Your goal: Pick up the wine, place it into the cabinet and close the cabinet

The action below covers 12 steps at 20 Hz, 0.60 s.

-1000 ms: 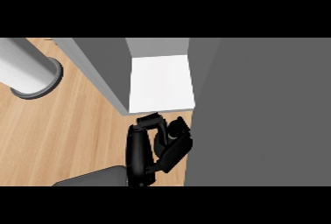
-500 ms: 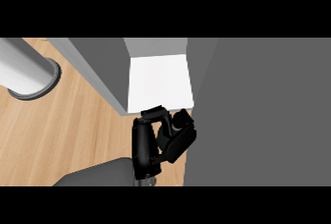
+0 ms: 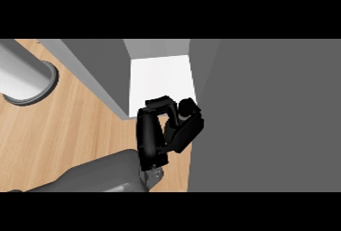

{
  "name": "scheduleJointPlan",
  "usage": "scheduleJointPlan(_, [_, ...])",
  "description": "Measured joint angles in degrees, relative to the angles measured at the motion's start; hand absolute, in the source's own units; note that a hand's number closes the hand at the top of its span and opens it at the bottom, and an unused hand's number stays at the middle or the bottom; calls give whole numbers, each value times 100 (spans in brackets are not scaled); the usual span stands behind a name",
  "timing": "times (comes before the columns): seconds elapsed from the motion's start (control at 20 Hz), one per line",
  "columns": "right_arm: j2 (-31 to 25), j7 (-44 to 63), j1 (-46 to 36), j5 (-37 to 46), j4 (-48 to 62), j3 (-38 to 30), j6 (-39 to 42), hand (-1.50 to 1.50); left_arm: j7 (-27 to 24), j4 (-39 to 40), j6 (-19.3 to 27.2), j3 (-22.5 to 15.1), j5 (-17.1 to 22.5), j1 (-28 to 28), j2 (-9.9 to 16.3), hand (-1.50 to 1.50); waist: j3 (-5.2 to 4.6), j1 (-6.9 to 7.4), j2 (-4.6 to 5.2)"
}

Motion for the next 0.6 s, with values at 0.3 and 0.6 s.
scheduleJointPlan(0.3, [17,-11,-59,-7,15,53,13,-150,-90,290,-18,101,362,-193,-31,150,0,-39,29])
scheduleJointPlan(0.6, [-36,5,-133,-74,42,40,57,-150,-184,778,-233,97,713,-373,-19,150,4,-75,50])
